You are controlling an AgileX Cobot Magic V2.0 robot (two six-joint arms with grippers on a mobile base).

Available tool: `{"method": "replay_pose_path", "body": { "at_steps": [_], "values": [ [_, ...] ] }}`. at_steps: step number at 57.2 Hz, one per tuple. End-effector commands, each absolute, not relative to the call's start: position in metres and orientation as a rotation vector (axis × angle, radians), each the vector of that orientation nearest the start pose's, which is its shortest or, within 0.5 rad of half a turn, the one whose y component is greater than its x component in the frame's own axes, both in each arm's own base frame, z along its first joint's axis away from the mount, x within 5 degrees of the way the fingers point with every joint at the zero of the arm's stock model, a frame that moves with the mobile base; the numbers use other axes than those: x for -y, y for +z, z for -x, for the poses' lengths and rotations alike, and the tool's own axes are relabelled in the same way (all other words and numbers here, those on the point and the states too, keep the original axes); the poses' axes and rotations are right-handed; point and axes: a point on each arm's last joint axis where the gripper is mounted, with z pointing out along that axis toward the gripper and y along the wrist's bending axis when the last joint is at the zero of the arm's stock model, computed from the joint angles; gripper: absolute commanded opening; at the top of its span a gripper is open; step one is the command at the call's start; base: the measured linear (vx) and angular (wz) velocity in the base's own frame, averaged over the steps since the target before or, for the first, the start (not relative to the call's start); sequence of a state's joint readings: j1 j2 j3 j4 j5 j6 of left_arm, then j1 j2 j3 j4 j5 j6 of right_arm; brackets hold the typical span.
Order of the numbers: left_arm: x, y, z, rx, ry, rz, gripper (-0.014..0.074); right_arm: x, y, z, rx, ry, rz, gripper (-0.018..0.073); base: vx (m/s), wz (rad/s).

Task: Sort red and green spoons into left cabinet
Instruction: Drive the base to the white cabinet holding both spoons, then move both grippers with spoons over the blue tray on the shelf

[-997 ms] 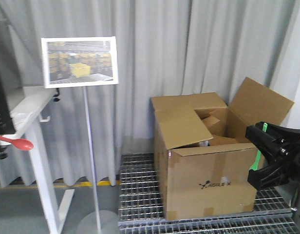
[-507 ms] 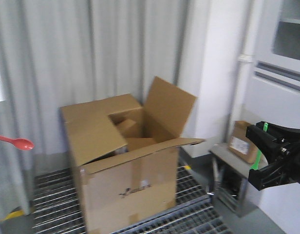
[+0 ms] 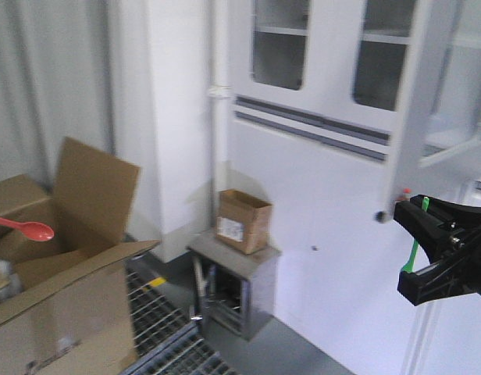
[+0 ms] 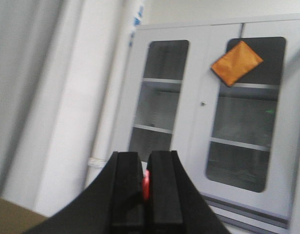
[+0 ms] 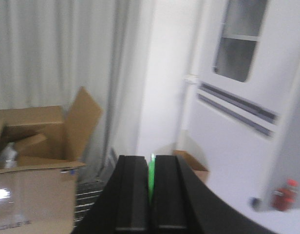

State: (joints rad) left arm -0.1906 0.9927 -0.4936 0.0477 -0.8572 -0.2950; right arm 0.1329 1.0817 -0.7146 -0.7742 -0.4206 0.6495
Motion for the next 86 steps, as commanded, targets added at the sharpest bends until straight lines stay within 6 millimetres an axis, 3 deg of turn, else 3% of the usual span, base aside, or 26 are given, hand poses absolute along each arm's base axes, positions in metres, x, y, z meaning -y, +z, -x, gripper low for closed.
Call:
{"method": "replay_pose_path", "body": {
  "at_steps": [1,59,86],
  "values": [
    [0.0415,0.3553,-0.1906,-1.031,-0.443,0.006,0.0002,-0.0588,0.3624,-0.2256,-1.403,0.298,0.394,-0.0001,0.17,-0.64],
    [0.0415,0.3553,-0.1906,-1.031,-0.443,0.006,0.0002,-0.0588,0.3624,-0.2256,-1.403,0.298,0.394,-0.0001,0.18,-0.66],
    [0.0415,0.3553,-0.1906,-1.031,-0.443,0.006,0.0002,-0.0588,0.3624,-0.2256,-1.403,0.298,0.394,-0.0001,0.22,-0.3]
  ]
}}
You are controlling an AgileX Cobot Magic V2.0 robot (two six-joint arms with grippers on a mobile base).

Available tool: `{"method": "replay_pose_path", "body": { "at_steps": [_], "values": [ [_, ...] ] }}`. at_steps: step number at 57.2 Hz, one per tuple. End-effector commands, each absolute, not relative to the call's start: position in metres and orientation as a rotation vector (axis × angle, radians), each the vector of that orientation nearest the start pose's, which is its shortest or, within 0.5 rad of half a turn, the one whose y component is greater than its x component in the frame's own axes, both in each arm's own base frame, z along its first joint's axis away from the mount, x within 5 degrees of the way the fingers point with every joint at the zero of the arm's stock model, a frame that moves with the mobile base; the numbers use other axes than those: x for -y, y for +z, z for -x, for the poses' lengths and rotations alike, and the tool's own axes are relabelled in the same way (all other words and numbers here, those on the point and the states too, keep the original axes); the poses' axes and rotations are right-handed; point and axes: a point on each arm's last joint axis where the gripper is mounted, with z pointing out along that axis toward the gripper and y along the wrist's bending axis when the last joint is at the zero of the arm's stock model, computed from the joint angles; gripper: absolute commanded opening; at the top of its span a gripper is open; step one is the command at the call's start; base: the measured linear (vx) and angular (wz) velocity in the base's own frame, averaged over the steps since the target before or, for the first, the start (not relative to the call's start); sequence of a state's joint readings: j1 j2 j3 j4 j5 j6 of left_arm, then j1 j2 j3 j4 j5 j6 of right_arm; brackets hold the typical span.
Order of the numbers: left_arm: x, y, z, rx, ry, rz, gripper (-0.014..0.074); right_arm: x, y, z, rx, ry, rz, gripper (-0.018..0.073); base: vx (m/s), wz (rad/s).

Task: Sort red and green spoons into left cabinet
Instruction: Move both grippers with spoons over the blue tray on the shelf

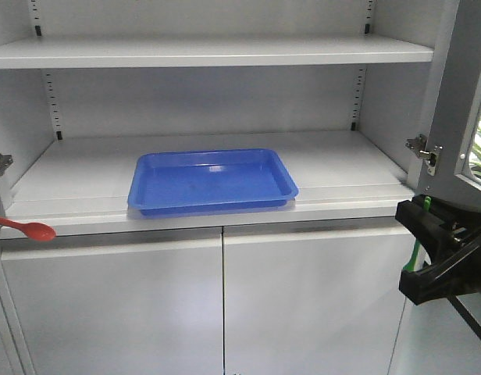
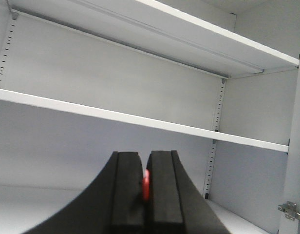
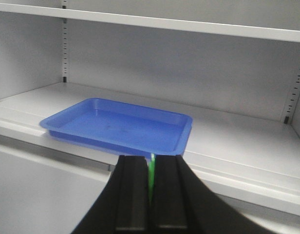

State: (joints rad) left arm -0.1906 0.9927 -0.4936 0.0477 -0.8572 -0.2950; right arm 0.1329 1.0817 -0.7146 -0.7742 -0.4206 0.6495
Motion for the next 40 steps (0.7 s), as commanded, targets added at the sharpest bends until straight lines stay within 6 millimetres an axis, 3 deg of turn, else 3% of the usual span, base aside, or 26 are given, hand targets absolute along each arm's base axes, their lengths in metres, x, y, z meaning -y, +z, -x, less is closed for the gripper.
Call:
{"method": "replay_pose_path", "body": {
  "at_steps": [1,40],
  "values": [
    [0.0415,0.3553,-0.1906,-1.031,-0.443,0.006,0.0002,-0.0588,0.3624,-0.2256,-1.403,0.298,0.394,-0.0001,0.26,-0.11],
    [0.0415,0.3553,-0.1906,-1.031,-0.443,0.006,0.0002,-0.0588,0.3624,-0.2256,-1.403,0.298,0.394,-0.0001,0.28,0.0]
  ]
}}
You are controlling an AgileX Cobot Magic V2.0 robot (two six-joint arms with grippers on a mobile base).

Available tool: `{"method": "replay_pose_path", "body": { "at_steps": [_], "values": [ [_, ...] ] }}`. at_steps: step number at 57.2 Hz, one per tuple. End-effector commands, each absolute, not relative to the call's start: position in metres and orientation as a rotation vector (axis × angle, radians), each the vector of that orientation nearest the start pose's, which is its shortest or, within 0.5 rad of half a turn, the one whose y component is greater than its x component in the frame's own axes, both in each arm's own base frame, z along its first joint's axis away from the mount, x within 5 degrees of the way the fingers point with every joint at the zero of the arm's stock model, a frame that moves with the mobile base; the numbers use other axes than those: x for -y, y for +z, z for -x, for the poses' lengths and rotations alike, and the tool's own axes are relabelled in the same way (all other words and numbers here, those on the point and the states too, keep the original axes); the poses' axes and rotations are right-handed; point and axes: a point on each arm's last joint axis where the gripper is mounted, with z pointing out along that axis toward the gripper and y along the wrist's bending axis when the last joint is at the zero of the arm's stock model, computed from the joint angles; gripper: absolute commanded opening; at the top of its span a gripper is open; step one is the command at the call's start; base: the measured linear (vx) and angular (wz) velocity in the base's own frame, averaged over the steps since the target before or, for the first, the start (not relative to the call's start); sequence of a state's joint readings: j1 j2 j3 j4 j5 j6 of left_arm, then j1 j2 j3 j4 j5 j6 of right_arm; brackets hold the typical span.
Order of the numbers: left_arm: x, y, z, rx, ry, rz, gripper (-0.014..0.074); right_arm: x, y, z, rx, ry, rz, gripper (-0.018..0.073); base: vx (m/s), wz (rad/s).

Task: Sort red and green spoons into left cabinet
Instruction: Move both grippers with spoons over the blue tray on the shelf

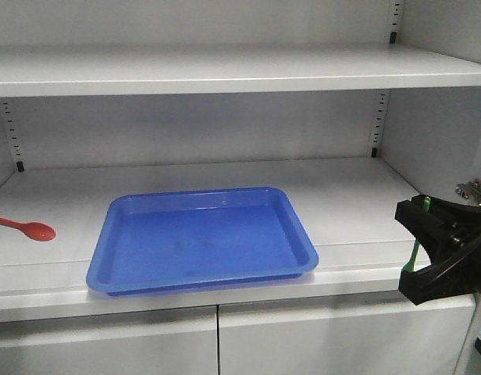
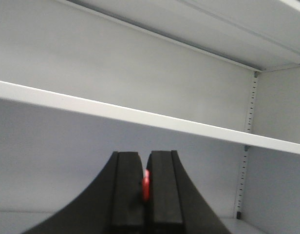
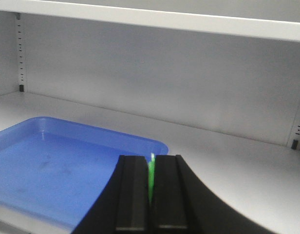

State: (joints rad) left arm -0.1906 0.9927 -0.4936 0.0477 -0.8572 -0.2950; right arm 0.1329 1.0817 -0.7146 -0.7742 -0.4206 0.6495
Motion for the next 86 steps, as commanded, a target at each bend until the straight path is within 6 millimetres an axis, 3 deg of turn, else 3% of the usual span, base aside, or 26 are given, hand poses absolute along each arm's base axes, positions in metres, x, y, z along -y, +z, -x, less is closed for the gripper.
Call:
{"method": "replay_pose_path", "body": {
  "at_steps": [1,86],
  "values": [
    [0.0415,0.3553,-0.1906,-1.031,-0.443,0.006,0.0002,-0.0588,0.3624,-0.2256,-1.403,0.298,0.394,-0.0001,0.27,0.03],
    [0.0414,0.3559,-0.1903,-1.024,-0.444,0.006,0.0002,-0.0588,0.3624,-0.2256,-1.403,0.298,0.394,-0.0001,0.12,0.04]
  ]
}}
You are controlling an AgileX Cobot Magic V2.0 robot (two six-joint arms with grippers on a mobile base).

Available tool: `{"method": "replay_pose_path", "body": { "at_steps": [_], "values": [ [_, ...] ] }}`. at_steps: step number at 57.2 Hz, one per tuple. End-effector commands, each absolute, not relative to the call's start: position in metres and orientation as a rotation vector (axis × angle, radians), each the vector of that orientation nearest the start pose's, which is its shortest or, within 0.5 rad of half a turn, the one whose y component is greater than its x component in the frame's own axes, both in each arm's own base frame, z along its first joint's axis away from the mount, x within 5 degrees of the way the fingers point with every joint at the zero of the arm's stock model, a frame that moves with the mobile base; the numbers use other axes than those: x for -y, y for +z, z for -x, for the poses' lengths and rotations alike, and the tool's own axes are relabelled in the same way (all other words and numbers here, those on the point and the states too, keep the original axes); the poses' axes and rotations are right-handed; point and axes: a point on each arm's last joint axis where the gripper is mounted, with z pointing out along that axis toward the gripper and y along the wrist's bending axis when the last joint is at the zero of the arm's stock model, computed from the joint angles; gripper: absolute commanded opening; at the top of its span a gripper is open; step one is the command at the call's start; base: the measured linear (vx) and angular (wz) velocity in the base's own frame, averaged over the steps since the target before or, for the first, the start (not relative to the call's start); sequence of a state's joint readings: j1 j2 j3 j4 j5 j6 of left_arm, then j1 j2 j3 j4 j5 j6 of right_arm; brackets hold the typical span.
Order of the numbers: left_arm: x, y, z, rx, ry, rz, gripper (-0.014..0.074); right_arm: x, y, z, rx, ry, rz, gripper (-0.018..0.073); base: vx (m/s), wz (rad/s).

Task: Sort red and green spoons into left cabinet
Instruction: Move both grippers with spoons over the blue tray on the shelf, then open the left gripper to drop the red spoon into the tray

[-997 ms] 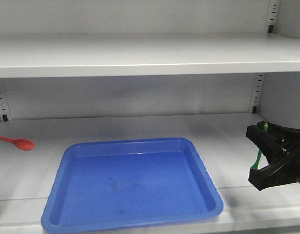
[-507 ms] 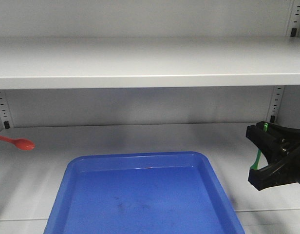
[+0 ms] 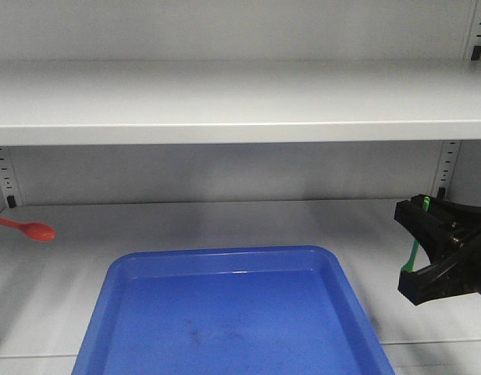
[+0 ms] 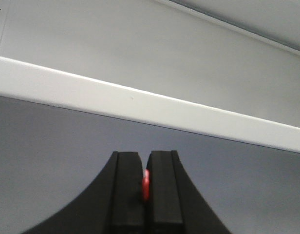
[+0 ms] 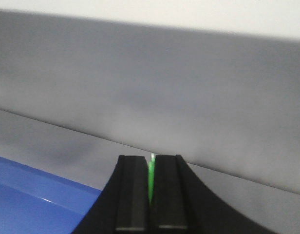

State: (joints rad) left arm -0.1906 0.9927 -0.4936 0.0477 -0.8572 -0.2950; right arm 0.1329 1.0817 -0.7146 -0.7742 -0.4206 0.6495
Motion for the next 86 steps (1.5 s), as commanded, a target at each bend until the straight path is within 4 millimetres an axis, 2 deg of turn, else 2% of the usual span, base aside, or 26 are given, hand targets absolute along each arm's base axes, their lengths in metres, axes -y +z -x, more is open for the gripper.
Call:
{"method": "replay_pose_path", "body": {
  "at_steps": [1,21,26,36,44,50,57,62,72,80,86],
  "values": [
    [0.041,0.356,-0.19,-1.024,-0.444,0.006,0.0002,-0.059,0.362,-0.226,-1.403,0.298,0.394,-0.0001,0.0,0.0],
    [0.042,0.355,-0.191,-1.034,-0.442,0.004,0.0002,-0.059,0.362,-0.226,-1.403,0.298,0.394,-0.0001,0.0,0.0],
    [0.048,0.352,-0.192,-1.052,-0.451,-0.068,0.0002,-0.06,0.363,-0.226,-1.388,0.314,0.402,-0.0001,0.0,0.0],
    [0.072,0.333,-0.201,-1.15,-0.616,-0.265,0.0002,-0.072,0.352,-0.239,-1.334,0.424,0.479,-0.0001,0.0,0.0],
    [0.082,0.321,-0.212,-1.217,-0.85,-0.198,0.0002,-0.081,0.335,-0.251,-1.367,0.518,0.52,0.0004,0.0,0.0],
    [0.088,0.32,-0.226,-1.263,-0.929,-0.178,0.0002,-0.083,0.329,-0.258,-1.4,0.555,0.517,0.002,0.0,0.0],
    [0.099,0.325,-0.247,-1.315,-0.966,-0.251,0.0004,-0.09,0.329,-0.267,-1.416,0.598,0.519,0.0062,0.0,0.0],
    [0.108,0.328,-0.264,-1.359,-1.025,-0.303,0.0008,-0.104,0.325,-0.274,-1.453,0.609,0.544,0.0109,0.0,0.0],
    [0.121,0.318,-0.291,-1.51,-1.15,-0.291,0.006,-0.132,0.311,-0.29,-1.564,0.596,0.576,0.0238,0.0,0.0],
    [0.124,0.312,-0.301,-1.545,-1.177,-0.286,0.0154,-0.144,0.308,-0.294,-1.596,0.591,0.591,0.0356,0.0,0.0],
    [0.124,0.312,-0.303,-1.523,-1.102,-0.34,0.0283,-0.144,0.308,-0.295,-1.607,0.582,0.587,0.0438,0.0,0.0]
  ]
}}
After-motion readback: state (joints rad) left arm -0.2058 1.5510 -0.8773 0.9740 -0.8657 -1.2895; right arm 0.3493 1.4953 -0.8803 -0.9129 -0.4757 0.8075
